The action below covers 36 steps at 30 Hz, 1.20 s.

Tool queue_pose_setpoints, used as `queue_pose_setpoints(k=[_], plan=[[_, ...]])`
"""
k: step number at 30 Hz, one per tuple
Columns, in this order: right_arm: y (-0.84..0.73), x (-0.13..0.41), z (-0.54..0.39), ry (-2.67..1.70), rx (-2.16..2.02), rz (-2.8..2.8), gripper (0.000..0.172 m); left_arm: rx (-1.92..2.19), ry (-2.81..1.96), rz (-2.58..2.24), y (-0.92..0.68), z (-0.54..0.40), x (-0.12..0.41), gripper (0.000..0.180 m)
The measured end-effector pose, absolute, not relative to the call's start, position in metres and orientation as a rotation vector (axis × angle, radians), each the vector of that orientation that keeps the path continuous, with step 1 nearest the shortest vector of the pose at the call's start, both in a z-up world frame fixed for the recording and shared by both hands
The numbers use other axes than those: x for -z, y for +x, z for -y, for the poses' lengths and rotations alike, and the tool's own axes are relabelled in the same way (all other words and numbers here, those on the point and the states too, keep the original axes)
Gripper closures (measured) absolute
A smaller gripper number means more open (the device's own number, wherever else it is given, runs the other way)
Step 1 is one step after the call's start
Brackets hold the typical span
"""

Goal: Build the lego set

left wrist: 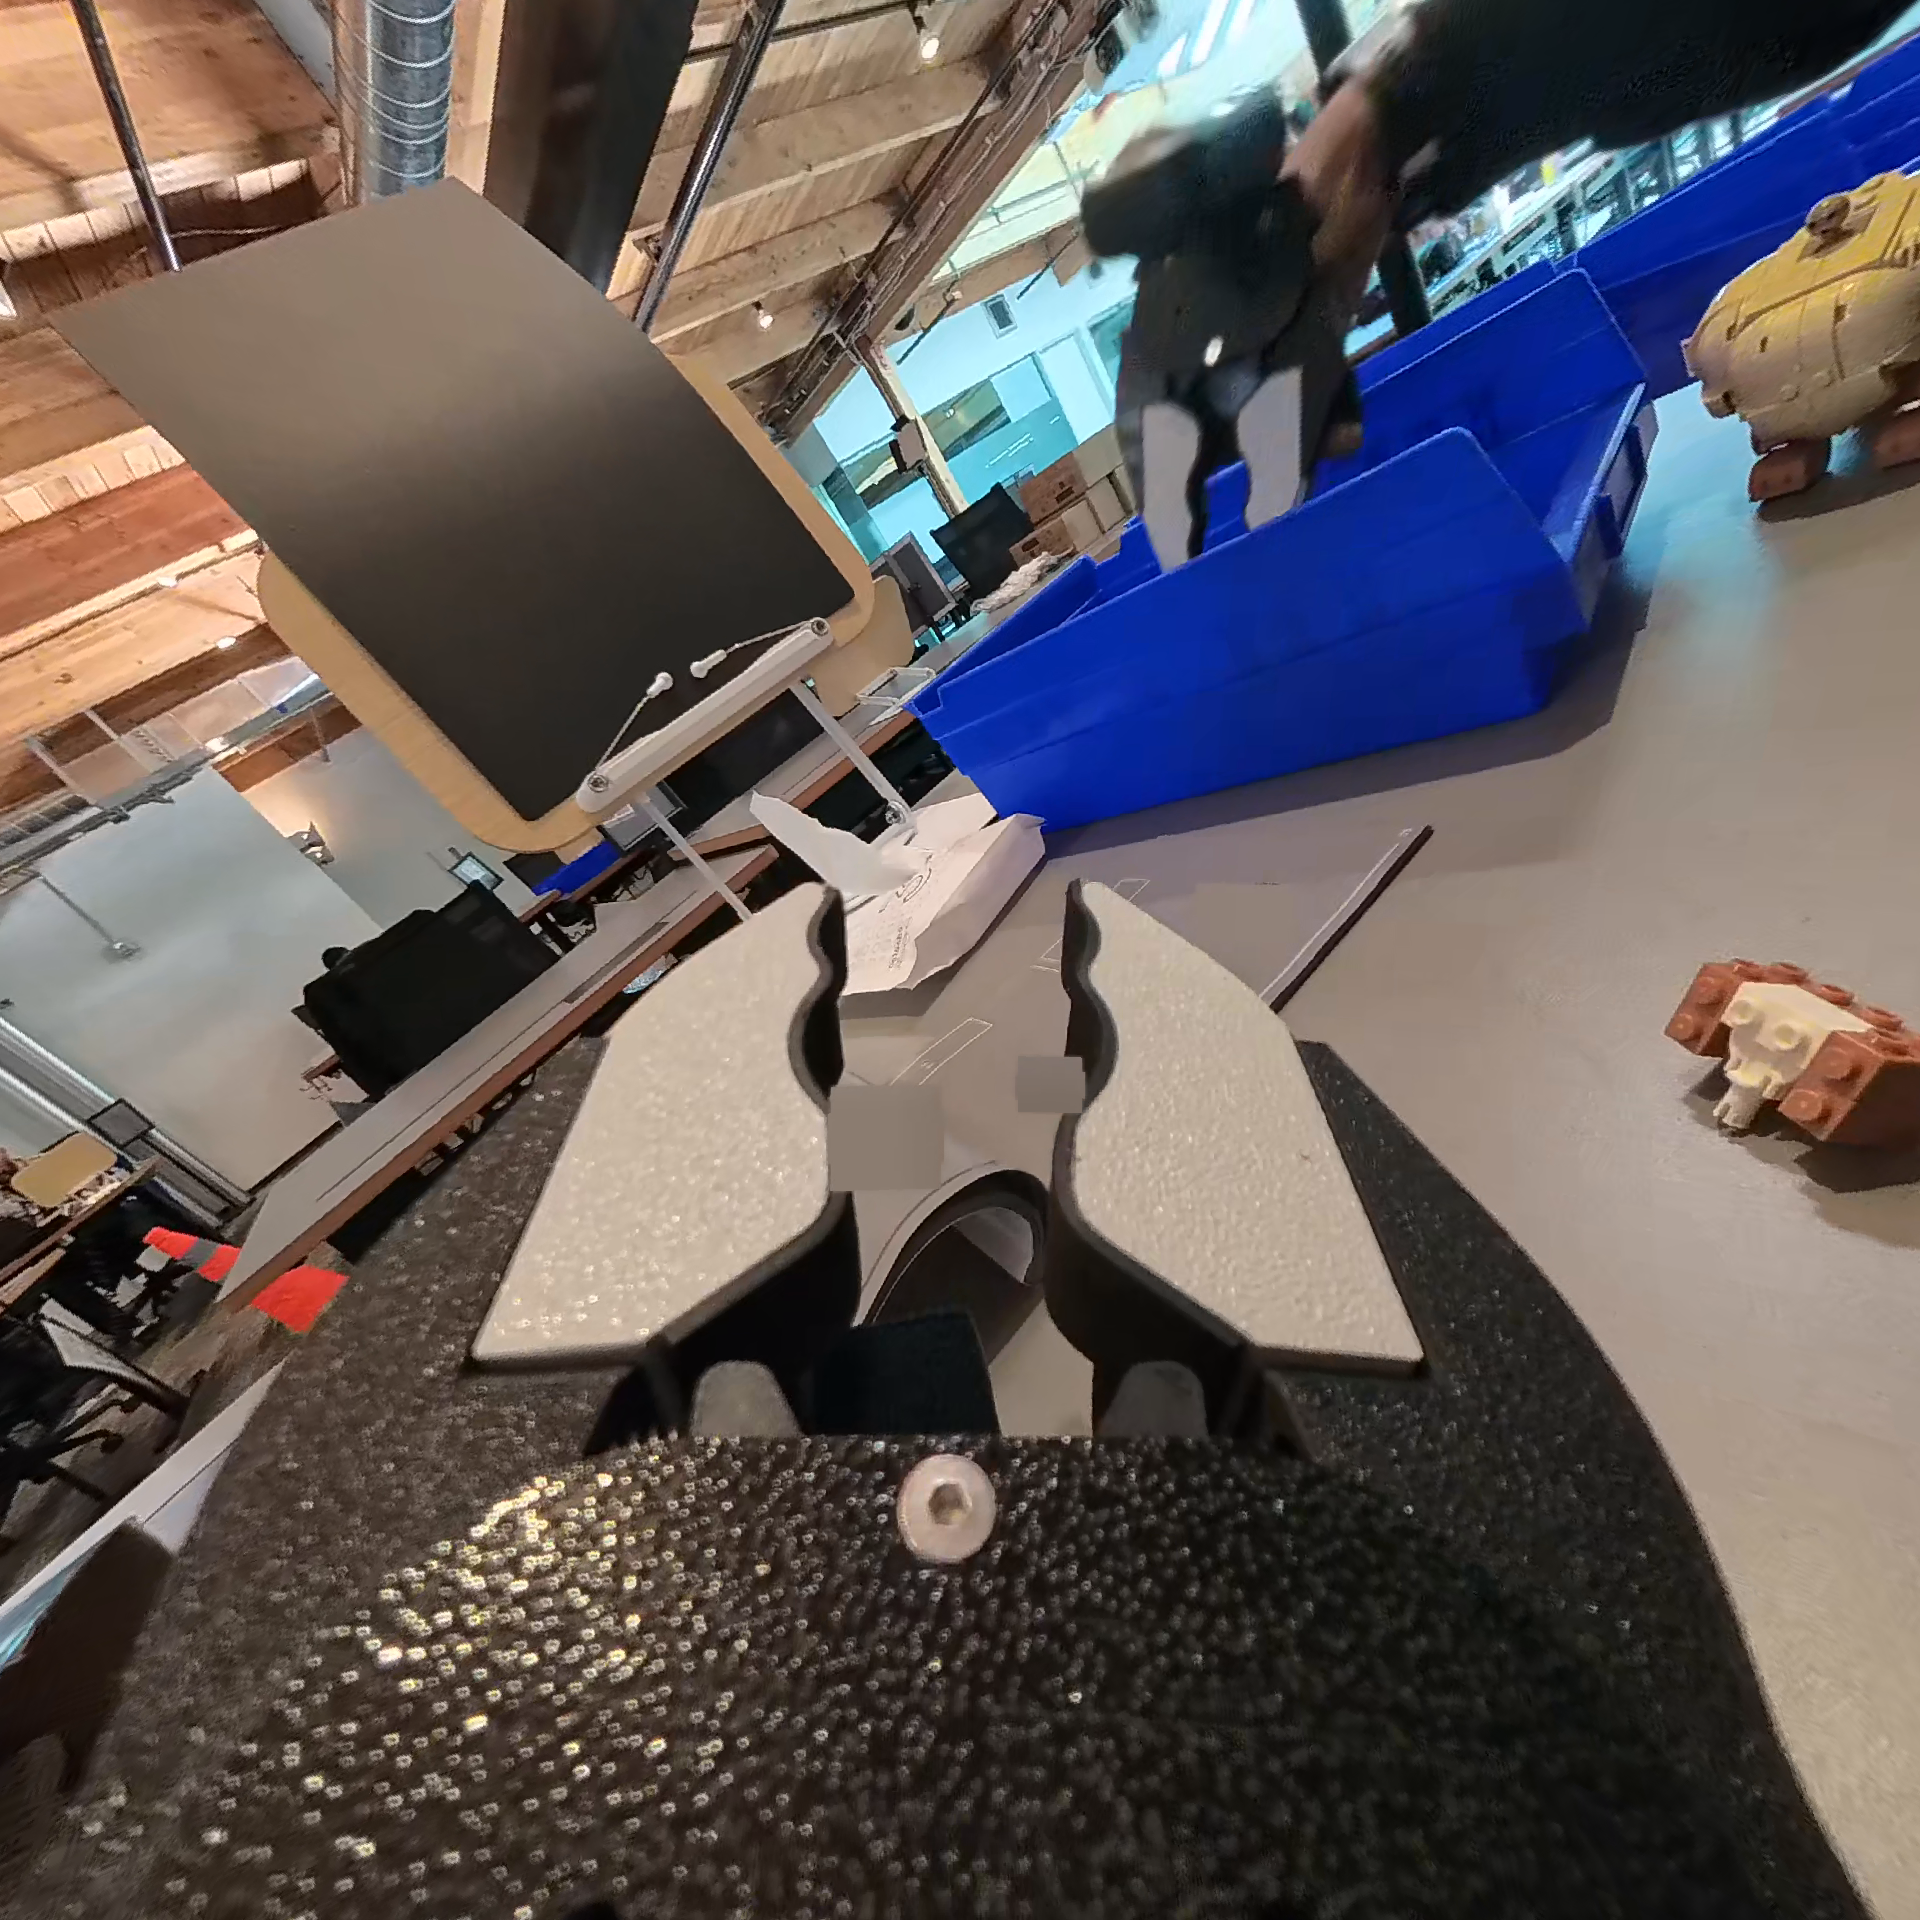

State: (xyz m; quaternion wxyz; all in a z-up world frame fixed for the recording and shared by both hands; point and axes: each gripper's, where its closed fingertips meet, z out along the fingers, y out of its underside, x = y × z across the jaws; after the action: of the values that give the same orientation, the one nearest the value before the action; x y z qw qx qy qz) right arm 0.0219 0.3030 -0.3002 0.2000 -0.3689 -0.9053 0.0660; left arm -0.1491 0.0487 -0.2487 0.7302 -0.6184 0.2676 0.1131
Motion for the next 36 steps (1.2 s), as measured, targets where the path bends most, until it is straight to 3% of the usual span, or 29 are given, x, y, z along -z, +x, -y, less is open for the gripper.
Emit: queue_pose_setpoints(k=[12,14,21,27,36], plan=[[0.003,0.353,-0.325,-1.178,-0.108,2.754,0.151,-0.242,-1.358,-0.618,-0.146,-0.045,0.25,0.141],[-0.001,0.353,-0.326,-1.191,-0.107,2.726,0.162,-0.243,-1.358,-0.622,-0.145,-0.044,0.251,0.141],[0.011,0.321,-0.312,-1.189,-0.169,2.579,0.162,-0.243,-1.358,-0.631,-0.144,-0.043,0.251,0.141],[0.05,0.234,-0.205,-1.186,-0.514,2.23,0.163,-0.245,-1.359,-0.638,-0.143,-0.042,0.252,0.142],[0.04,0.291,-0.058,-1.386,-0.634,2.02,0.162,-0.27,-1.353,-0.655,-0.139,-0.041,0.252,0.142]])
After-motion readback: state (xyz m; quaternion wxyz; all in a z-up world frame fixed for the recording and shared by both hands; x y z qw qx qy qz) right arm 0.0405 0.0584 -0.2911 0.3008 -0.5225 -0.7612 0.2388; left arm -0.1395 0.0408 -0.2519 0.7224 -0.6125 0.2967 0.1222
